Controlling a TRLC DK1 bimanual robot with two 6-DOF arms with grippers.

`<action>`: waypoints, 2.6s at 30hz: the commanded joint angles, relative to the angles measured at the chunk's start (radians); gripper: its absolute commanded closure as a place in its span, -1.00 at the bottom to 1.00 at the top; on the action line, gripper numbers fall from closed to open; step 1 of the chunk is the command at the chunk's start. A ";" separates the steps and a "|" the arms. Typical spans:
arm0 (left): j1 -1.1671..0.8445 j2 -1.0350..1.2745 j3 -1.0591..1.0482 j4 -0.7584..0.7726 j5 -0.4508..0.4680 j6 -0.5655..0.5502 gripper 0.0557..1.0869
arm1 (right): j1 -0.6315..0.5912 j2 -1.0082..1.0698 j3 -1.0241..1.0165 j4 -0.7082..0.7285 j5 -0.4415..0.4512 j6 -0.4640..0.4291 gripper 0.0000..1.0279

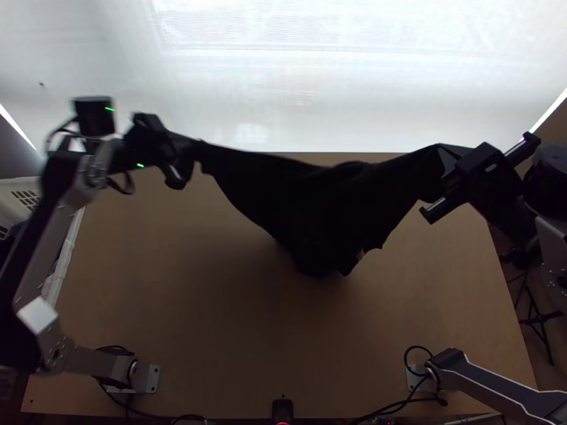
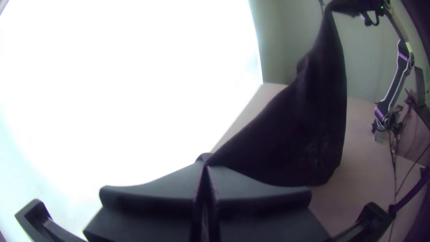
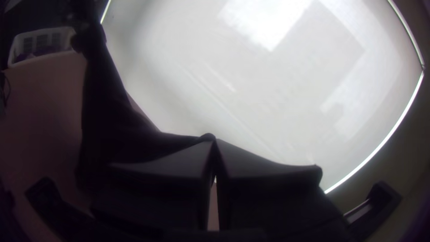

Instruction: Fold the t-shirt

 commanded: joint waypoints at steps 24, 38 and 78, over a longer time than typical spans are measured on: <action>0.255 -0.506 0.257 -0.168 -0.096 0.064 0.92 | -0.069 -0.104 0.385 0.071 0.000 -0.016 0.95; 0.104 -0.629 0.326 -0.394 -0.005 0.046 0.92 | -0.060 -0.135 0.506 -0.006 -0.051 -0.014 0.95; 0.084 0.302 -0.590 0.539 -0.191 -0.051 0.92 | -0.432 0.320 -1.034 1.102 -0.257 0.136 0.95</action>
